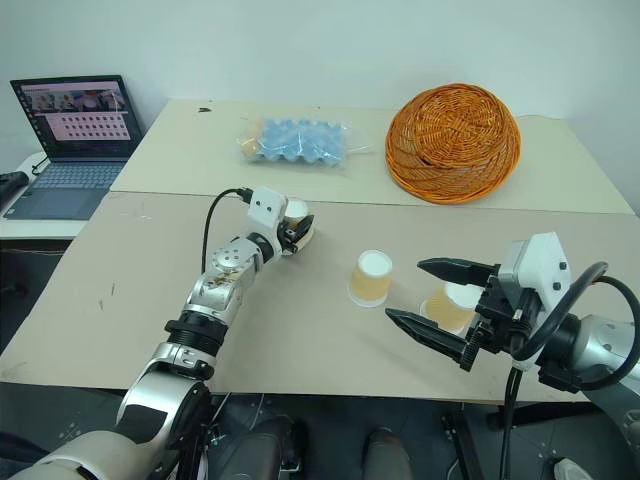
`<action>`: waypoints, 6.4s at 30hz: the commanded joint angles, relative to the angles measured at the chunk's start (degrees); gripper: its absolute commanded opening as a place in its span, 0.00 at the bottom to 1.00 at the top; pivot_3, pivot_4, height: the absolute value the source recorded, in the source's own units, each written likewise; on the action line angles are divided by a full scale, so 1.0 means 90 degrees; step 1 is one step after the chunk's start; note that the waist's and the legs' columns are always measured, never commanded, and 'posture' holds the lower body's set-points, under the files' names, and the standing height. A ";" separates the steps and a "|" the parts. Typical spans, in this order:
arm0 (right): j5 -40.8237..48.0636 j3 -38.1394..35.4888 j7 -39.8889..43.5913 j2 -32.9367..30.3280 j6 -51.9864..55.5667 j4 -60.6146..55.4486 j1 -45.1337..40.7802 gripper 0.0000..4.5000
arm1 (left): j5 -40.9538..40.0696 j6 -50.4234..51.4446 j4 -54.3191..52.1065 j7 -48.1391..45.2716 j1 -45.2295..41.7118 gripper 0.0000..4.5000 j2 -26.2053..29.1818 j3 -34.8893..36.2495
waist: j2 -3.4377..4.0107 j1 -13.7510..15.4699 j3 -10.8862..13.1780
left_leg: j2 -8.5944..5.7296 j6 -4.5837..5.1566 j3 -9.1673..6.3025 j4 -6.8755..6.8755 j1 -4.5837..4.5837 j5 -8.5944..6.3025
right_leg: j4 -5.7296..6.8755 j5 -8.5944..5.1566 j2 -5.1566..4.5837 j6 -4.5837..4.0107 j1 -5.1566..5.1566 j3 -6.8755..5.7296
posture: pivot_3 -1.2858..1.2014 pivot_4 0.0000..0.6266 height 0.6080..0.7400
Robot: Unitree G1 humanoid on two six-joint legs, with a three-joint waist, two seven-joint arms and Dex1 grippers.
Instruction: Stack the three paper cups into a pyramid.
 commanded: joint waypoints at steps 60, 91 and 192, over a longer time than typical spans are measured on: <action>-0.0208 -0.0568 -0.0214 0.0109 -0.0102 -0.0343 0.0527 1.00 | -0.0797 -0.0197 -0.0596 -0.5335 0.0047 0.43 0.1117 -0.1233 | 0.0008 -0.0028 -0.0004 | 0.0005 0.0000 0.0001 0.0005 0.0005 -0.0007 | -0.0001 -0.0004 0.0005 -0.0006 0.0000 0.0000 | 0.52 0.24 0.90; -0.0071 -0.0660 -0.0216 0.0065 -0.0088 -0.0329 0.0480 1.00 | -0.0798 0.0087 -0.0864 -0.5387 0.0258 0.99 0.1380 -0.1113 | 0.0008 -0.0042 -0.0004 | 0.0006 0.0000 0.0002 0.0004 0.0005 -0.0007 | 0.0000 -0.0004 0.0005 -0.0005 0.0000 0.0000 | 0.52 0.24 0.90; -0.3292 0.1322 -0.0085 0.1646 -0.1219 0.3274 -0.0964 0.58 | -0.4178 0.3803 -0.5988 -0.4829 0.1217 1.00 0.4412 0.0327 | 0.0038 -0.0072 -0.0003 | 0.0008 -0.0030 0.0004 -0.0011 0.0036 0.0008 | 0.0004 -0.0017 0.0033 -0.0018 -0.0004 0.0006 | 0.52 0.24 0.90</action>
